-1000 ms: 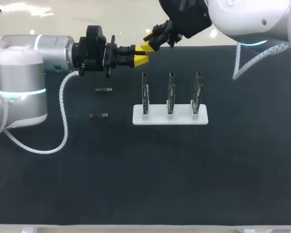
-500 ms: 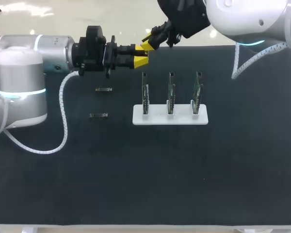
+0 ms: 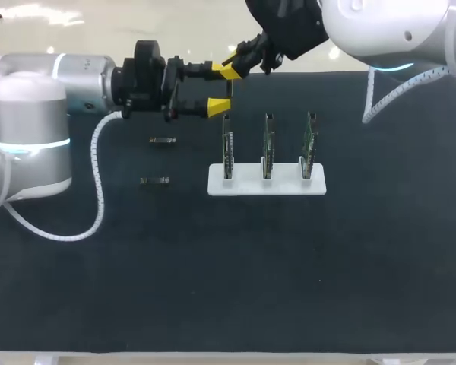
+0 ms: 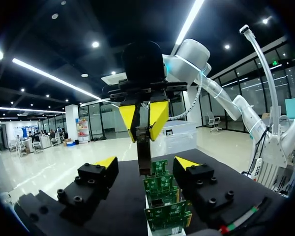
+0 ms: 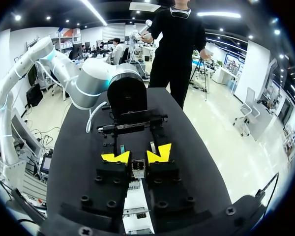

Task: Pick up the optical module with the left hand, and insert it into the network port with the right hand.

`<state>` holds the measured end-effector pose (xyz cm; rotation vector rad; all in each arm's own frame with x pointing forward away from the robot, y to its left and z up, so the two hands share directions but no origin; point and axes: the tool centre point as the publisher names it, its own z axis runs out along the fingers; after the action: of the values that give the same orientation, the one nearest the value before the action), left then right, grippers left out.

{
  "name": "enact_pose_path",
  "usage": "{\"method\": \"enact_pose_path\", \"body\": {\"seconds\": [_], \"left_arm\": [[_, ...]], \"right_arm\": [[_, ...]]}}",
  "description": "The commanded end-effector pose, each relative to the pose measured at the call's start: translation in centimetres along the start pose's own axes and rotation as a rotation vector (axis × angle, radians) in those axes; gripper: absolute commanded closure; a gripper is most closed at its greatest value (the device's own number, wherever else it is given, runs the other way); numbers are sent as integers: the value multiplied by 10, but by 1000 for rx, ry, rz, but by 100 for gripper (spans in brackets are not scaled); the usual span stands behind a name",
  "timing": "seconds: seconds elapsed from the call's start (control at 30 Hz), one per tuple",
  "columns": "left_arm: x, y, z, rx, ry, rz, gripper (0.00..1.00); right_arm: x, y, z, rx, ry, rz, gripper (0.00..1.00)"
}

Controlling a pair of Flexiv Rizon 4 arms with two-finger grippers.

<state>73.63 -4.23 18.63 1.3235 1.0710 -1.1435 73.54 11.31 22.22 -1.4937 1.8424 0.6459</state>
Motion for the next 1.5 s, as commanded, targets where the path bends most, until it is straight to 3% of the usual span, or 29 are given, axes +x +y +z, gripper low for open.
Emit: {"method": "enact_pose_path", "body": {"seconds": [0.03, 0.43, 0.9, 1.03, 1.5], "left_arm": [[-6, 0, -24, 0, 59, 3, 0], [2, 13, -92, 31, 299, 60, 0], [-12, 7, -127, 132, 511, -36, 0], [-14, 5, -130, 139, 545, -49, 0], [-15, 4, -131, 147, 540, -58, 0]], "right_arm": [[-1, -1, 0, -3, 2, 2, 100], [1, -4, 3, 0, 2, -5, 100], [1, -7, 1, -15, 4, -18, 100], [-1, -6, 3, -7, 10, -17, 100], [-4, -5, 6, -11, 20, -35, 100]]}}
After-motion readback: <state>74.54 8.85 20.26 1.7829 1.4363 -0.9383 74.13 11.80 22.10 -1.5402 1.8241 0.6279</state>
